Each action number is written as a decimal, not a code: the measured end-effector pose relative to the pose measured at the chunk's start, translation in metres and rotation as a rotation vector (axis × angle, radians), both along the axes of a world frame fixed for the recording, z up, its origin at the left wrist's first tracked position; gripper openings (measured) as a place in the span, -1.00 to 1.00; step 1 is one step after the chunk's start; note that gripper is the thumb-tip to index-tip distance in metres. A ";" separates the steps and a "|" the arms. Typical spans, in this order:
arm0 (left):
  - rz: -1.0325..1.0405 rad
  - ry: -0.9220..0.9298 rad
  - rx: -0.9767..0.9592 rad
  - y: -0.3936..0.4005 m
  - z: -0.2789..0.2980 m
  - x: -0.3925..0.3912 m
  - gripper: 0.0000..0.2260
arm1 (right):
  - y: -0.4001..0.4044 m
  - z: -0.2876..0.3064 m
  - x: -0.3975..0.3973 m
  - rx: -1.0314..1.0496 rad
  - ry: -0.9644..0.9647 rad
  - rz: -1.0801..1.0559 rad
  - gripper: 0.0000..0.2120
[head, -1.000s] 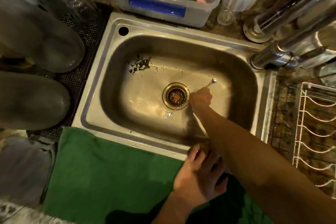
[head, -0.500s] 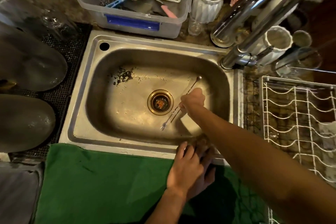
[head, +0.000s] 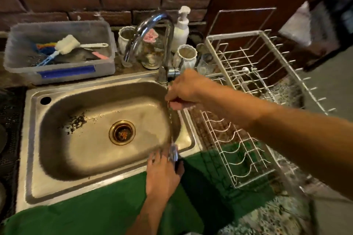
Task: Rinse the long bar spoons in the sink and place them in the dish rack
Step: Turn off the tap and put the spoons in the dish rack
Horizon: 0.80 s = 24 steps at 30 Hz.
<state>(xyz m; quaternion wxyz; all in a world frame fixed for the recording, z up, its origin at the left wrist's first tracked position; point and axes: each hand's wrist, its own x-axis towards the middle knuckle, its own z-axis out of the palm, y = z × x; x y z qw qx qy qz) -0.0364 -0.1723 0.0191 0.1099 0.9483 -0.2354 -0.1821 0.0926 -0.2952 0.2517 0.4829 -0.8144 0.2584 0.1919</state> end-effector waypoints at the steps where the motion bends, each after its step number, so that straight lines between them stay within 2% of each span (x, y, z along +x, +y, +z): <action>1: -0.001 -0.012 0.000 -0.001 0.000 0.000 -0.47 | -0.012 0.020 -0.009 0.009 0.002 0.007 -0.91; 5: -0.029 -0.047 0.009 0.001 -0.005 0.000 -0.46 | -0.065 0.093 -0.040 0.044 0.000 -0.003 -0.96; 10: -0.013 -0.080 0.029 0.001 -0.009 -0.002 -0.43 | -0.132 0.128 -0.065 -0.126 0.004 -0.036 -0.99; 14: 0.001 -0.083 0.038 -0.001 -0.010 -0.002 -0.41 | -0.161 0.102 -0.073 -0.406 0.020 -0.021 -0.97; 17: 0.009 -0.083 0.033 -0.001 -0.013 -0.001 -0.40 | -0.172 0.066 -0.073 -0.588 0.056 0.106 -0.97; 24: 0.012 -0.075 0.039 0.000 -0.014 -0.001 -0.41 | -0.176 0.020 -0.075 -0.716 0.122 0.228 -0.97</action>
